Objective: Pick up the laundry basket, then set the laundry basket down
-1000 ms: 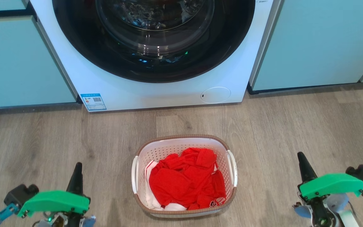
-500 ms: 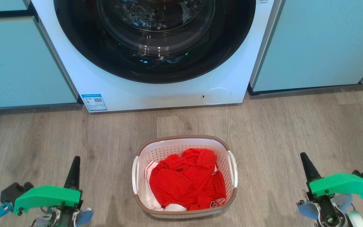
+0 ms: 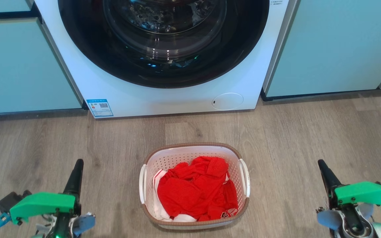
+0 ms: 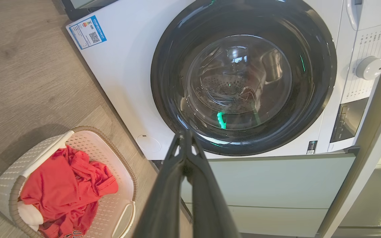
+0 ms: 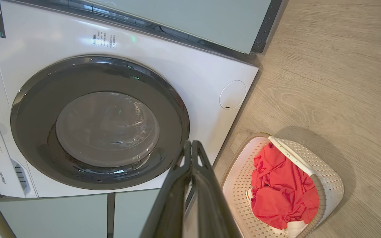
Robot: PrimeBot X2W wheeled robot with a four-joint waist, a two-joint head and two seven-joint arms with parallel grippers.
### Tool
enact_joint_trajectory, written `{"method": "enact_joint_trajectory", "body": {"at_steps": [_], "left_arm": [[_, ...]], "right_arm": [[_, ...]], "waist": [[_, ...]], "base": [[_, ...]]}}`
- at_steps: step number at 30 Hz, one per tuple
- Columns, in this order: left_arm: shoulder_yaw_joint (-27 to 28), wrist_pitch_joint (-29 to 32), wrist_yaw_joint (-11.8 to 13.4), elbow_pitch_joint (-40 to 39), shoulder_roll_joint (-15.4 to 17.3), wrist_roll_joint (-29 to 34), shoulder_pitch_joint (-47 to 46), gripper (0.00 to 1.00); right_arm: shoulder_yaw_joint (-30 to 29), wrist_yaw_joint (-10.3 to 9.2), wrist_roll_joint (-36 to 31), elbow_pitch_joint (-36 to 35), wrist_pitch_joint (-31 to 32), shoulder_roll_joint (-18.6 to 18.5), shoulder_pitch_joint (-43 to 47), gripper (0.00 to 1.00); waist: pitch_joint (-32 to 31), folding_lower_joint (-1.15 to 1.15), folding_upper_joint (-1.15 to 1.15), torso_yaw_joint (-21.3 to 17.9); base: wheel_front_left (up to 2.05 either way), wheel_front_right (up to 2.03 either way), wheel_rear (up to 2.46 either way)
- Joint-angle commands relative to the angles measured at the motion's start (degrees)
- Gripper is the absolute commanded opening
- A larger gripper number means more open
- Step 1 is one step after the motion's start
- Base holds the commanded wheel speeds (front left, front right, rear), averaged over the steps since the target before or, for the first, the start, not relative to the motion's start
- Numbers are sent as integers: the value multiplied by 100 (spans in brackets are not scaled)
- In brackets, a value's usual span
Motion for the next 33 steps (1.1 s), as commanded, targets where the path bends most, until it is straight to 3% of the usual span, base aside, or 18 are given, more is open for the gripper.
{"method": "enact_joint_trajectory", "body": {"at_steps": [1,20,33], "left_arm": [[212,61,-73,-154,47,-218,-361,0],[388,366,-239,-96,37,-1435,-561,0],[404,380,-239,-95,26,-1427,-563,0]], "right_arm": [[29,30,220,-230,63,-67,-336,0],[-213,35,1398,-248,370,-54,-377,0],[-244,35,1376,-246,396,-32,-380,0]], "waist": [[-3,0,0,3],[-32,0,0,27],[-32,0,0,27]], "base": [[0,0,0],[0,0,0],[0,0,0]]}}
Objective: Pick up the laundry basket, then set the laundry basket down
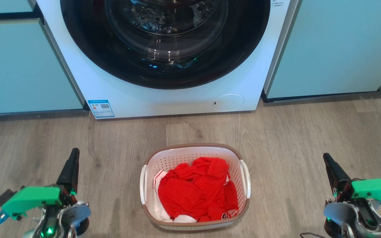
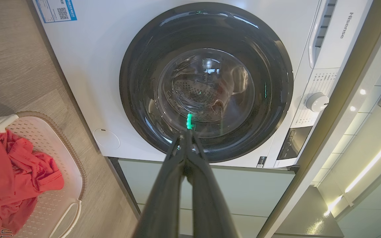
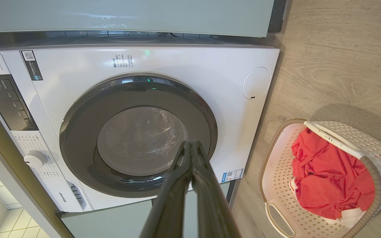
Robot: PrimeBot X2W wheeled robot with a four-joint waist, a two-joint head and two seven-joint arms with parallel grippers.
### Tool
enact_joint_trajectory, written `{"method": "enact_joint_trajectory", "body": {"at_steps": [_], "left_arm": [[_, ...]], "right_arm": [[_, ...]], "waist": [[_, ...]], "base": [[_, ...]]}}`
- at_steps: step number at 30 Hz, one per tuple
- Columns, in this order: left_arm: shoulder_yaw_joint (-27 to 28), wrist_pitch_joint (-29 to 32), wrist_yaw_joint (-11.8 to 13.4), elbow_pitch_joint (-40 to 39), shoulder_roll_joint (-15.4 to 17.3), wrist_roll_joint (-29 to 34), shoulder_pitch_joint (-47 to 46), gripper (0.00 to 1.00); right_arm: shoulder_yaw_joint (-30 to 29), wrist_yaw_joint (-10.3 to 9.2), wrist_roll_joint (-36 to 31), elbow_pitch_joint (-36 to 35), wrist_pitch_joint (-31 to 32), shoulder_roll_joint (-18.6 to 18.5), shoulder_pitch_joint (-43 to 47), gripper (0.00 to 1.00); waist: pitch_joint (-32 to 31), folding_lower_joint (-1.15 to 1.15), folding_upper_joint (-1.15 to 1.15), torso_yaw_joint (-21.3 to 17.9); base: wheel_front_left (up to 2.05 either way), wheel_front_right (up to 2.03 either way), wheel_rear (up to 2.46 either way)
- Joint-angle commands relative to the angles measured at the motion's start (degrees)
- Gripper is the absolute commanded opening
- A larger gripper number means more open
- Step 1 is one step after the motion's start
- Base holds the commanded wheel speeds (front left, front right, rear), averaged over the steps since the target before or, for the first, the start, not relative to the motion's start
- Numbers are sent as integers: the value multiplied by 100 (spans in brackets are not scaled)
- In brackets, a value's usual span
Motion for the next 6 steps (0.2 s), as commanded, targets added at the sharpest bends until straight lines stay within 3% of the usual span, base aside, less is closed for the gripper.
{"method": "enact_joint_trajectory", "body": {"at_steps": [1,6], "left_arm": [[197,35,-38,-168,30,-1,-312,0],[202,39,-38,-168,26,4,-313,0]], "right_arm": [[87,34,13,-210,34,-34,-265,0],[77,34,4,-209,43,-26,-266,0]], "waist": [[0,0,0,0],[0,0,0,0]], "base": [[0,0,0],[0,0,0]]}}
